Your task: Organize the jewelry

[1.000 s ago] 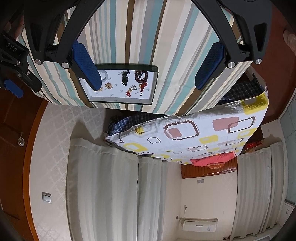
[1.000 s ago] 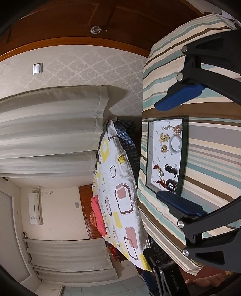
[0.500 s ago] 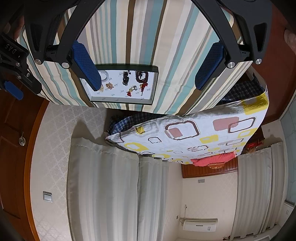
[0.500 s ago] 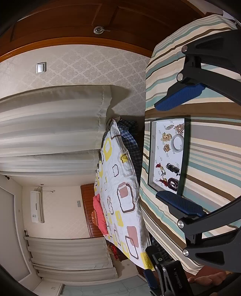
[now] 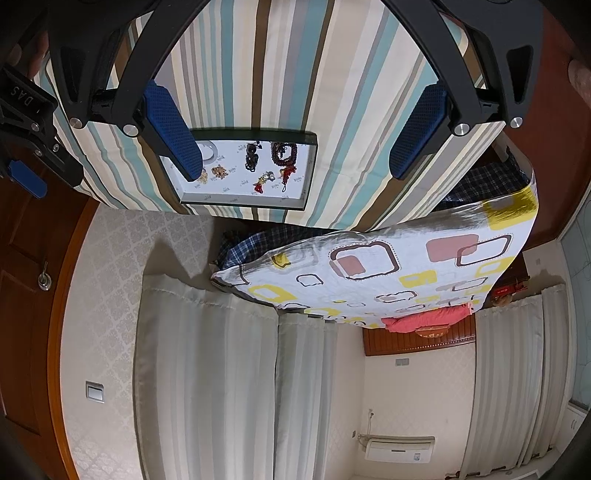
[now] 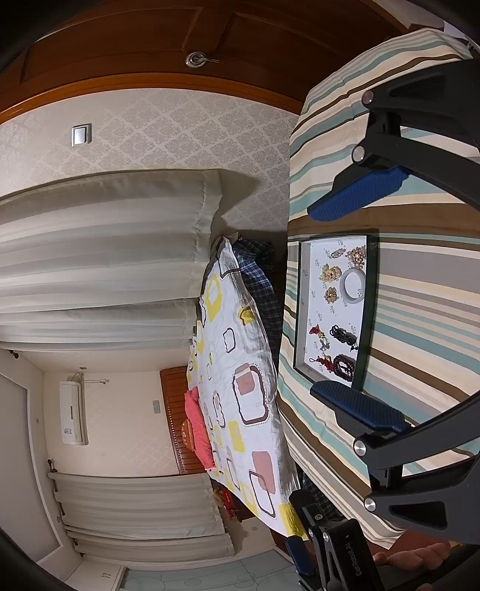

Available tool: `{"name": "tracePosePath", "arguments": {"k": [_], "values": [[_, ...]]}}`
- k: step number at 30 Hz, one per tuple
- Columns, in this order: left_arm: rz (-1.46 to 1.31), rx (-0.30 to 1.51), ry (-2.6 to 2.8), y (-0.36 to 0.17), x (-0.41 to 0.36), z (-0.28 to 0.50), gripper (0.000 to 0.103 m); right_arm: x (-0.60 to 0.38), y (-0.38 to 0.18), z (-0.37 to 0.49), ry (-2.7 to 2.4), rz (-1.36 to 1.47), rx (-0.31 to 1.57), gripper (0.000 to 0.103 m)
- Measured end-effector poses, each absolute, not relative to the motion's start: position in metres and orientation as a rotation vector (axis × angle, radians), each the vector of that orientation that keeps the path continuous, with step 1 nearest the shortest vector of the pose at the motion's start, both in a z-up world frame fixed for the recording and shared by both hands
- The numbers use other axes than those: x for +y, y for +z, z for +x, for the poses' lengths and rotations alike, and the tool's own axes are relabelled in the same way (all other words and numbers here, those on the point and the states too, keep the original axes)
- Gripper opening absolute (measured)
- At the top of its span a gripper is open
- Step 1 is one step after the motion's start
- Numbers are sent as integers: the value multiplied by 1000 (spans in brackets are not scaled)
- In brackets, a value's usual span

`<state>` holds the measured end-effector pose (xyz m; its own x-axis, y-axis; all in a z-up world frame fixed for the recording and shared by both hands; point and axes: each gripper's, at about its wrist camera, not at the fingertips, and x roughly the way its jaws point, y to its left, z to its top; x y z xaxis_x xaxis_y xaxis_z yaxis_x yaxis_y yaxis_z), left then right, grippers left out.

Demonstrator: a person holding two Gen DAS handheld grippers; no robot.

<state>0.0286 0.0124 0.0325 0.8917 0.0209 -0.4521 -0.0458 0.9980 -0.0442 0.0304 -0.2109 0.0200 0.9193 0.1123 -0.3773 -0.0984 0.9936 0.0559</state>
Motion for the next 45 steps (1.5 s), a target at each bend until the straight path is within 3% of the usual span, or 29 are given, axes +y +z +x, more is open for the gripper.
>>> {"name": "tracePosePath", "arguments": {"k": [45], "values": [[-71, 461, 43, 28, 13, 37, 99, -204, 8, 28, 114, 37, 405, 85]]}}
